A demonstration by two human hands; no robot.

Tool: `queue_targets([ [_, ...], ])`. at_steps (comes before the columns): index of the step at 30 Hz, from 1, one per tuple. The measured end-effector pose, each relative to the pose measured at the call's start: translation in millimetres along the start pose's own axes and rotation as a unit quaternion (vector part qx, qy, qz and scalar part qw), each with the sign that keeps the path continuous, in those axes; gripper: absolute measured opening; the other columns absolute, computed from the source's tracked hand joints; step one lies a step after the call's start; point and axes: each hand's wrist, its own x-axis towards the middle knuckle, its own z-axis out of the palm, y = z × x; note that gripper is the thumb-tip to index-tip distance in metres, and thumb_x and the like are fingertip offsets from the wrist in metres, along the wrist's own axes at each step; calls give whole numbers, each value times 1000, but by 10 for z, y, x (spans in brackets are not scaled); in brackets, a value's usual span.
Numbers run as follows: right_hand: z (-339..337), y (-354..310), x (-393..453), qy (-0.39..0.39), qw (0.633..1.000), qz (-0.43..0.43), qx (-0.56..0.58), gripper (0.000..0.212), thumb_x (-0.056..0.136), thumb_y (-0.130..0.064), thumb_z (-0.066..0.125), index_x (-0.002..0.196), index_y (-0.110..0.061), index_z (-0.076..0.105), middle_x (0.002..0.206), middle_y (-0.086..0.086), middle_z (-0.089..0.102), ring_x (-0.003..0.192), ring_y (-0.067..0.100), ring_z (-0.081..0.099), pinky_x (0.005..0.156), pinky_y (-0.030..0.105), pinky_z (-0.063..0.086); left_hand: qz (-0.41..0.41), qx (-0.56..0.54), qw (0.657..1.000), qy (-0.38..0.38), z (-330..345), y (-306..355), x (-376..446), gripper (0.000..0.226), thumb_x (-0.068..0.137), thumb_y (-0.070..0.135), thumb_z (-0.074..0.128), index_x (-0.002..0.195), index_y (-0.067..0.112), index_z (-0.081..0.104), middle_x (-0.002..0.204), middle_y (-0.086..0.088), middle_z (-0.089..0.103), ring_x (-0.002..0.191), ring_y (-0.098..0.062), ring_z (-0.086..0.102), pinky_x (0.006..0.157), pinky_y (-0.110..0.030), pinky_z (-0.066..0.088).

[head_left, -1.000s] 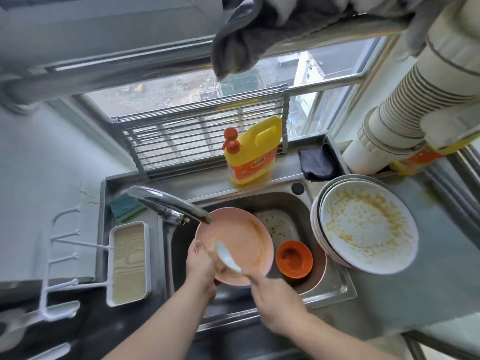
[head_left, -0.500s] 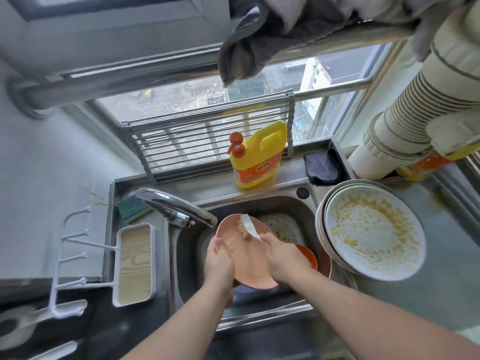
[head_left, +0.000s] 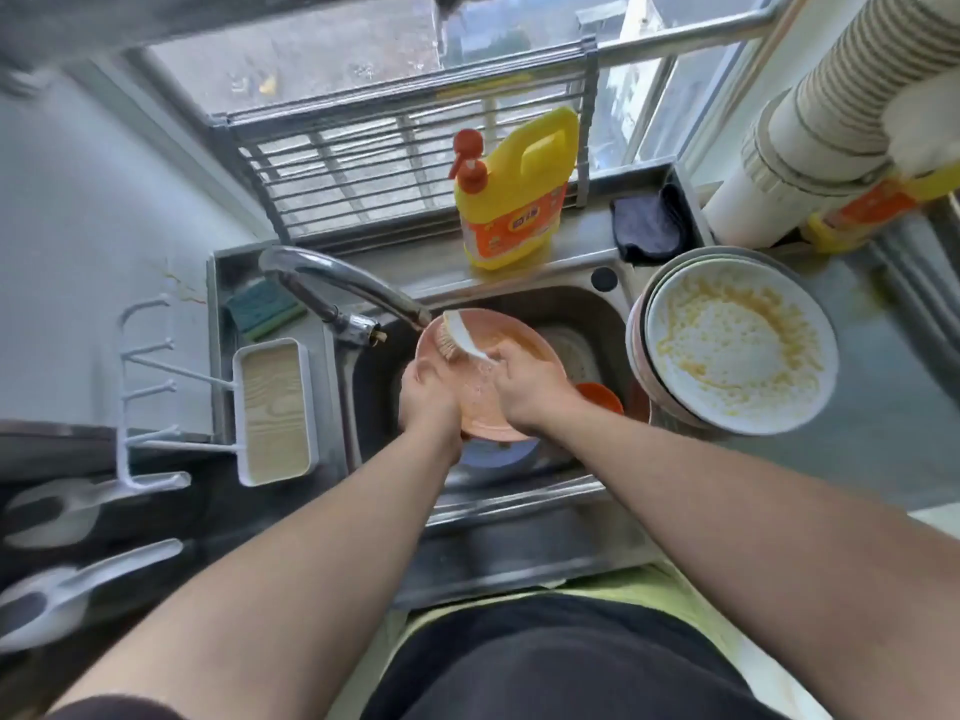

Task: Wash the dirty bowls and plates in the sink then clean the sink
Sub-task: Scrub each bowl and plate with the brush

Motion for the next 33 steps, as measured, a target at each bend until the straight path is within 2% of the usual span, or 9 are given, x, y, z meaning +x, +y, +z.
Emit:
queue_targets([
  [2,-106,145,95,36,996,60,-62,40,103,-23,39,141,-33,45,130,15,63,113,39,61,86,44,47,22,26,999,4,-40,-56,3,39,110,52,31,136,41,58,118,0,66,104,-26,62,95,-44,56],
  [4,-150,283,69,45,989,113,-87,37,100,-20,39,134,-32,47,124,16,63,109,39,62,85,43,49,33,35,999,5,-95,-86,16,39,111,52,33,140,42,57,119,2,63,110,-27,59,100,-47,53],
  [8,126,-17,-29,22,996,51,73,23,108,-29,37,128,-31,50,110,10,61,85,23,55,77,38,46,12,3,1000,-13,-38,-116,11,36,111,49,34,135,40,59,104,4,66,95,-21,64,91,-41,57],
  [12,426,-224,-290,-17,987,-27,160,26,110,-31,37,130,-27,52,117,8,61,102,24,55,93,40,46,20,8,1000,13,-87,-21,86,38,111,53,31,133,38,59,102,-1,66,81,-20,60,81,-36,52],
  [16,296,-112,-184,51,995,-20,83,36,111,-33,32,142,-30,48,136,10,59,123,33,56,100,42,44,67,52,996,-20,-153,-42,93,32,109,51,38,130,43,61,108,4,72,96,-22,67,95,-47,59],
  [21,0,610,-49,47,992,77,-88,20,106,-31,32,121,-35,44,110,18,69,93,38,64,85,50,56,176,139,974,-21,-263,-1,63,36,111,46,37,140,48,59,123,7,69,112,-23,61,95,-34,47],
  [27,584,859,-583,-20,991,15,-134,38,110,-37,29,144,-53,31,106,12,71,94,39,67,75,46,56,298,203,932,42,-286,198,270,23,106,23,50,117,22,70,108,-12,72,103,-39,63,80,-33,39],
  [30,291,916,-365,22,979,11,-204,46,110,-41,28,151,-61,25,107,9,70,93,37,67,72,42,55,332,252,909,24,-374,183,294,27,104,18,51,120,26,72,110,-13,73,105,-39,64,80,-33,41],
  [33,-125,811,-140,85,949,-42,-300,60,109,-31,33,150,-66,8,106,3,68,92,35,69,66,38,46,356,320,877,-32,-426,193,298,34,105,26,50,131,36,68,118,-11,74,112,-37,65,92,-39,51],
])
